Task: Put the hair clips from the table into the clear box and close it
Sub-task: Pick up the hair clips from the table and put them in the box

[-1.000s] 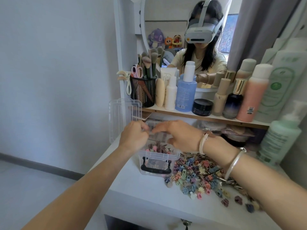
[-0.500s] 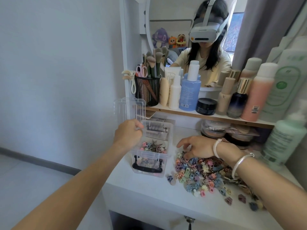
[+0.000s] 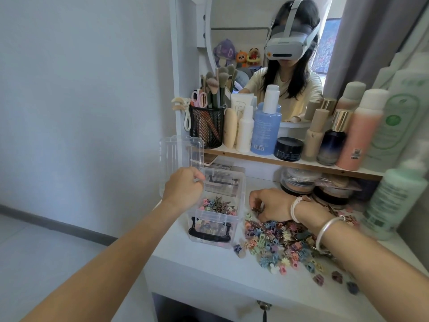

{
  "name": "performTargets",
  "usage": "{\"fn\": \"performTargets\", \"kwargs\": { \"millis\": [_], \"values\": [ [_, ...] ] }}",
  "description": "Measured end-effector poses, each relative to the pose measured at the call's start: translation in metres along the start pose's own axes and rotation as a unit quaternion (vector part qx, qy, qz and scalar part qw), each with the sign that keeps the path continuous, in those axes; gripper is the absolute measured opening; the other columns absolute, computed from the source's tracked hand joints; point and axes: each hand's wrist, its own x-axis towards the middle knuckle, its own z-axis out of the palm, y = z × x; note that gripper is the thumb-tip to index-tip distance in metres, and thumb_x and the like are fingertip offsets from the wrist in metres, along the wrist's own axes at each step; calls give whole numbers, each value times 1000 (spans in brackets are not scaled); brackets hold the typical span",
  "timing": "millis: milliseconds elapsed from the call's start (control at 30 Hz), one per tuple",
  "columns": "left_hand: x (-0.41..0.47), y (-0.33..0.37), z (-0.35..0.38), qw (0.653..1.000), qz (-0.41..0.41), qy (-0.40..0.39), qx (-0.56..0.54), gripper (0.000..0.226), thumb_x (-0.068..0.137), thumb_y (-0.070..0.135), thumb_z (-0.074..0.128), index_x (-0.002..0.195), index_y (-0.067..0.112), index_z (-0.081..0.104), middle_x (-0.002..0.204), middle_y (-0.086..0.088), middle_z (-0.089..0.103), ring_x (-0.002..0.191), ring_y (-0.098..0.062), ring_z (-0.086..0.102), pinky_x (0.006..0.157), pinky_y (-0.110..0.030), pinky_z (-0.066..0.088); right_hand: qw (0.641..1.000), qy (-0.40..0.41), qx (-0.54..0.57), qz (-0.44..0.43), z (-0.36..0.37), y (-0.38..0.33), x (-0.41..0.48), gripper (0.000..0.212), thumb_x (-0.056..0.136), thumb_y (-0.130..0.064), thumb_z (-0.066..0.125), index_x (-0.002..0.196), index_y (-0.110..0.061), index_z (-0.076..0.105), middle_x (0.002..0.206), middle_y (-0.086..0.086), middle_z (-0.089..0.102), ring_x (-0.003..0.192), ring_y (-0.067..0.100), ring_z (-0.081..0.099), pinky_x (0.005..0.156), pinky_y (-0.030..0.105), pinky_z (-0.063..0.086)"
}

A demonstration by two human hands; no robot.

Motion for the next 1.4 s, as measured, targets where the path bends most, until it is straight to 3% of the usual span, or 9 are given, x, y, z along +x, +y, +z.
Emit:
{"fn": "performTargets", "kwargs": {
  "millis": [267, 433, 567, 733, 867, 967, 1100, 1200, 1400],
  "values": [
    [0, 2, 1, 1000, -3, -4, 1, 27, 91, 5, 47, 113, 9, 61, 132, -7, 55, 123, -25, 49, 101, -32, 37, 998, 60, 24, -18, -10, 7, -4, 22, 79, 4, 58, 81, -18, 52, 90, 4, 61, 83, 15, 54, 74, 20, 42],
    [0, 3, 2, 1000, -2, -6, 2, 28, 91, 5, 46, 114, 9, 61, 132, -7, 56, 123, -25, 48, 101, -32, 37, 956, 201, 201, -72, -57, -9, -18, 31, 75, 1, 68, 65, -24, 52, 91, 17, 67, 82, 20, 59, 86, 37, 51],
    [0, 4, 4, 1000, 2, -7, 2, 28, 90, 4, 46, 113, 9, 61, 131, -7, 56, 122, -26, 49, 101, -33, 37, 956, 142, 209, -147, -60, -50, -23, 12, 77, -2, 68, 80, -13, 65, 87, 7, 69, 84, 17, 59, 91, 37, 49],
    [-1, 3, 3, 1000, 5, -7, 3, 28, 89, 3, 46, 112, 9, 62, 129, -7, 57, 121, -25, 50, 100, -31, 38, 983, 73, 111, -128, -52, -62, -21, 23, 84, -14, 63, 106, -11, 70, 121, 3, 66, 115, 14, 56, 101, 22, 38],
    [-2, 3, 2, 1000, 9, -11, -8, 26, 90, 4, 47, 112, 8, 61, 131, -8, 56, 123, -24, 49, 102, -31, 36, 972, 149, 161, -90, -57, -46, -26, 9, 84, -11, 63, 79, -16, 69, 82, -2, 68, 70, 4, 63, 73, 23, 51],
    [-3, 2, 0, 1000, 6, -9, -14, 27, 90, 3, 48, 112, 7, 62, 131, -8, 56, 122, -25, 49, 101, -30, 37, 978, 79, 189, -33, -48, -25, -34, 10, 86, -16, 60, 79, -21, 57, 78, -3, 62, 44, -5, 56, 50, 12, 46],
    [-5, 1, -4, 1000, 3, -7, -15, 26, 91, 5, 48, 113, 7, 62, 131, -8, 56, 121, -24, 50, 101, -29, 37, 995, -92, 30, 10, -19, -15, -40, 54, 81, -36, 65, 129, -20, 44, 125, 4, 57, 94, 14, 58, 82, 24, 48],
    [-6, 1, -4, 1000, 2, -8, -12, 26, 91, 5, 48, 114, 6, 61, 132, -7, 55, 123, -24, 49, 101, -30, 36, 996, -77, -53, -15, -5, -23, -33, 74, 78, -39, 67, 140, -23, 31, 138, 3, 47, 122, 22, 47, 102, 30, 39],
    [-7, -1, -6, 1000, 0, -8, -9, 26, 91, 6, 49, 114, 7, 61, 133, -9, 55, 124, -25, 49, 102, -31, 36, 992, -75, -96, -25, 2, -27, -17, 60, 81, -19, 63, 135, -23, 39, 123, 9, 57, 111, 26, 52, 82, 27, 41]
  ]
}}
